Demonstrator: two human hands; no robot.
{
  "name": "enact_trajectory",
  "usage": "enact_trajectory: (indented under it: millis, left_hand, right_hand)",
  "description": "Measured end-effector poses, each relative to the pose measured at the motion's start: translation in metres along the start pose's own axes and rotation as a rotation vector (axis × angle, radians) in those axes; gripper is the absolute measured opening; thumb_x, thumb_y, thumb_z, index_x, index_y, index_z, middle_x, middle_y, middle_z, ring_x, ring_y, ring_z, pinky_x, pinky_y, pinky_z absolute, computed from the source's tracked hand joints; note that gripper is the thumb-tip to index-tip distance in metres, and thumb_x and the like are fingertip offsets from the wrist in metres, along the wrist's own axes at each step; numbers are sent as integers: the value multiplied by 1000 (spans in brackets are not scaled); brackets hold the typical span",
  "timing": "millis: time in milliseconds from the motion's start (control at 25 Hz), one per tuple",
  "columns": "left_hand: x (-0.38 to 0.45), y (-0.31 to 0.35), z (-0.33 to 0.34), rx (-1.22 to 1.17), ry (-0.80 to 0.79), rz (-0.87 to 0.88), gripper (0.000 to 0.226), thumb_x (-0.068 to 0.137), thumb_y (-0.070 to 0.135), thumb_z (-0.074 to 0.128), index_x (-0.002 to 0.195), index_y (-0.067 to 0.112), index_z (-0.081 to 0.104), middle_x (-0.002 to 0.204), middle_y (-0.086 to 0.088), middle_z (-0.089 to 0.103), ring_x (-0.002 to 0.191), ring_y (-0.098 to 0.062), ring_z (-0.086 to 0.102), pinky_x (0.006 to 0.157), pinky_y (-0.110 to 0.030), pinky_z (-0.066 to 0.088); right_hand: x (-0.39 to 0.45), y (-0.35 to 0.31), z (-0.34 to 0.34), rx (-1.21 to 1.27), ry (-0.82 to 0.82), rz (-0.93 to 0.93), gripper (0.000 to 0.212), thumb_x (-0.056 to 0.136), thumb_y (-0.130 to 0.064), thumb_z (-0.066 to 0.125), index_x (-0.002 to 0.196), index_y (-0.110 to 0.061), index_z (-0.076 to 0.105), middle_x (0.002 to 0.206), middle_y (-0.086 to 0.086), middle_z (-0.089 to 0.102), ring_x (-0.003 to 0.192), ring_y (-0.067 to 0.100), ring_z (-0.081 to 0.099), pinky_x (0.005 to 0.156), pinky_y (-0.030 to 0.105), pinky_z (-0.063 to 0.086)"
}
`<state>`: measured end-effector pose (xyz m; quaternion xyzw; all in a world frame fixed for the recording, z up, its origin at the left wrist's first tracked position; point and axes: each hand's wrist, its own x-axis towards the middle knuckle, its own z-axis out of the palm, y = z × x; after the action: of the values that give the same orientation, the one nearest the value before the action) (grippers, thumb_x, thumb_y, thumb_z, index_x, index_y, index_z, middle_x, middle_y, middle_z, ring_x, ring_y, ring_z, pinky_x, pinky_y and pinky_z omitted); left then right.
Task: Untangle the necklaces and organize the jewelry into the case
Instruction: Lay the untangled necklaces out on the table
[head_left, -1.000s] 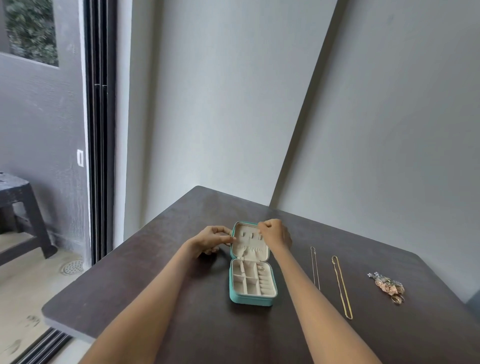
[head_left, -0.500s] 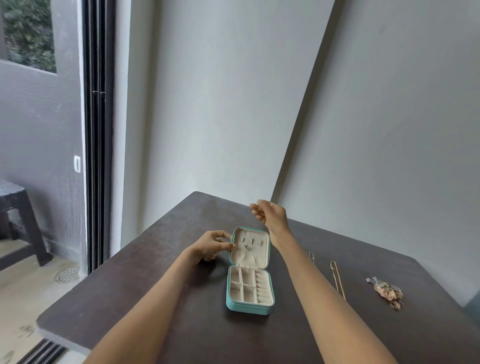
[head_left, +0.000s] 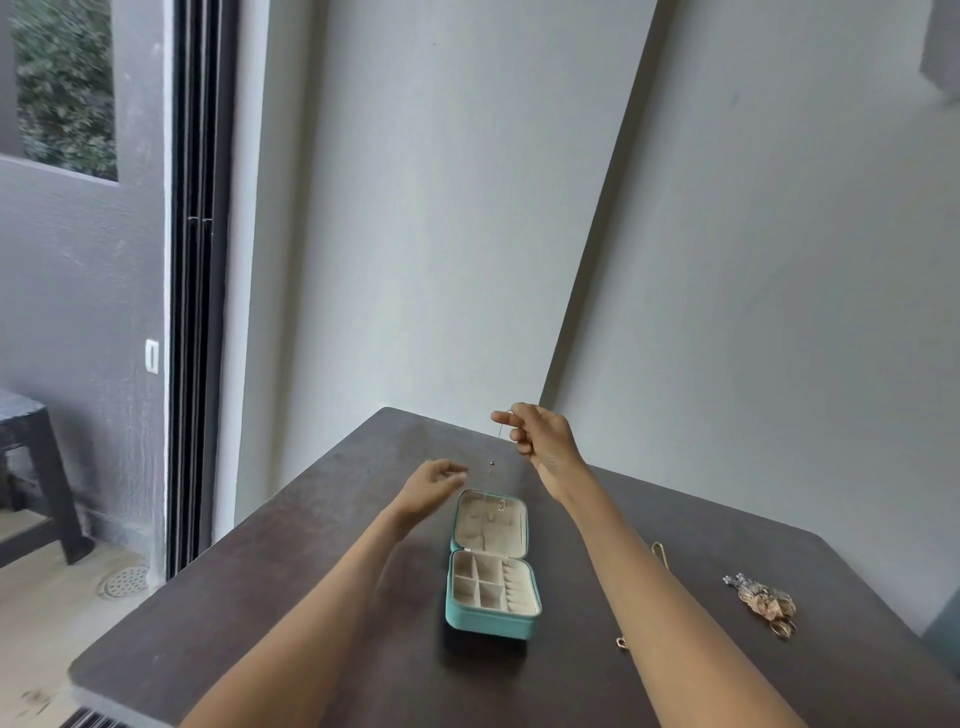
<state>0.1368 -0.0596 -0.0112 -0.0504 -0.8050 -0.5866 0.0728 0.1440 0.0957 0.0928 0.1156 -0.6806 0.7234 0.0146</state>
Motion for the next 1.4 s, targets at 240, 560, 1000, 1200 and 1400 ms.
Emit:
enact_trajectory:
  millis: [240,560,1000,1200,1400]
  left_hand:
    - [7,56,-3,-291,-288,0,35,93,46,48,102,18,68,98,5,69,92,-15,64,94,-33,39]
    - [4,51,-2,-377,-222,78,23,92,14,57,71,6,64,71,-4,63,53,-11,61,71,-22,52]
    - [6,97,25,-481,-51,112,9,86,19,66,86,11,71,76,1,60,48,-8,40,59,-22,39]
    - [3,114,41,-515,-94,133,10,86,18,65,89,10,70,70,4,52,50,-9,28,51,-18,26]
    - [0,126,55,-427,-195,159,11,88,19,63,89,11,70,57,11,48,48,-6,27,49,-19,20]
  right_hand:
    - [-9,-9,-10,23,-14,-13,17,92,-10,48,75,-14,50,88,7,72,45,5,31,42,14,25]
    - [-21,-22,-62,301,147,-51,26,91,-9,47,67,-17,43,74,3,70,40,5,24,40,15,22]
    - [-57,22,-114,30,86,49,13,92,-17,52,82,-11,58,59,-1,48,38,5,19,38,17,13]
    - [-63,35,-120,-184,-73,132,29,95,-33,50,107,-14,67,63,-3,57,39,4,23,37,15,16]
    - [-71,29,-108,-231,-80,100,28,91,-37,56,113,-22,63,96,-2,62,48,4,44,41,15,26]
